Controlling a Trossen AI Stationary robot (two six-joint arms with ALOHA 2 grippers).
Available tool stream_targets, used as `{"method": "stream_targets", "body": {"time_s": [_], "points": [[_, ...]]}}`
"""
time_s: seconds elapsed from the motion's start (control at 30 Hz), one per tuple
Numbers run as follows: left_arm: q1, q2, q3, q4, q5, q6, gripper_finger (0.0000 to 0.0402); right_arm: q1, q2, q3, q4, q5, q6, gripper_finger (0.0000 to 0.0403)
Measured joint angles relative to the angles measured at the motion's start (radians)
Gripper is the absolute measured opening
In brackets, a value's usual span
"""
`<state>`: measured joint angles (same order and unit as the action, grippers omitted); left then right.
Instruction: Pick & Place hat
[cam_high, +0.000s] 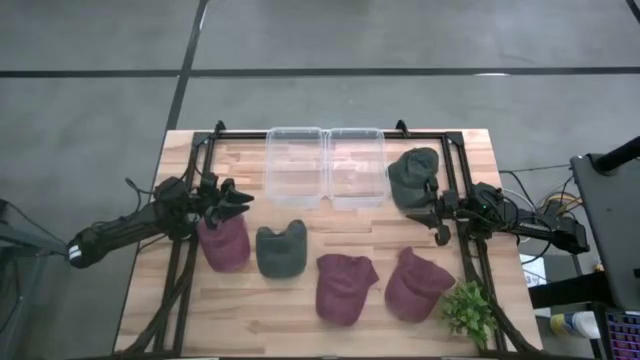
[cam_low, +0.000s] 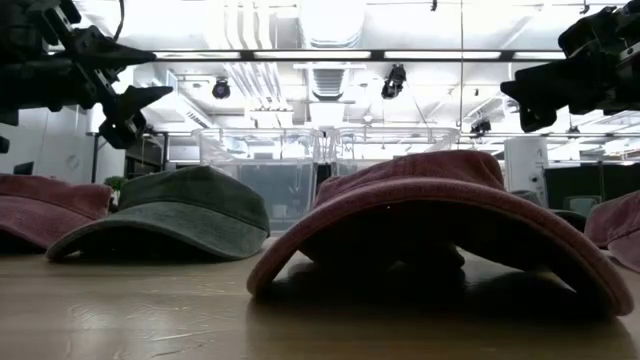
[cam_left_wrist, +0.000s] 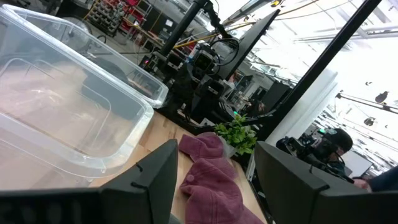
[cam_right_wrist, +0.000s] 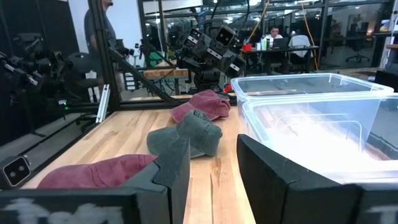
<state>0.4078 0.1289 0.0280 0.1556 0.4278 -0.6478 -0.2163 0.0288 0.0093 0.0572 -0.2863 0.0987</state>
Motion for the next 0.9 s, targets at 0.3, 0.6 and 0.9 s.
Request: {"method": "stream_targets", "body": {"time_s": [0.3, 0.6, 0.9], "points": [[0.000, 0.000, 0.000, 0.000, 0.000, 0.000, 0.0206, 0.000, 0.000, 0.000, 0.000, 0.000, -0.002, 0.0130], [0.000, 0.000, 0.000, 0.000, 0.000, 0.000, 0.0206, 0.000, 0.000, 0.000, 0.000, 0.000, -0.008, 0.0130], [0.000, 0.000, 0.000, 0.000, 0.000, 0.000, 0.0206, 0.000, 0.000, 0.000, 0.003, 0.000, 0.064, 0.0130]]}}
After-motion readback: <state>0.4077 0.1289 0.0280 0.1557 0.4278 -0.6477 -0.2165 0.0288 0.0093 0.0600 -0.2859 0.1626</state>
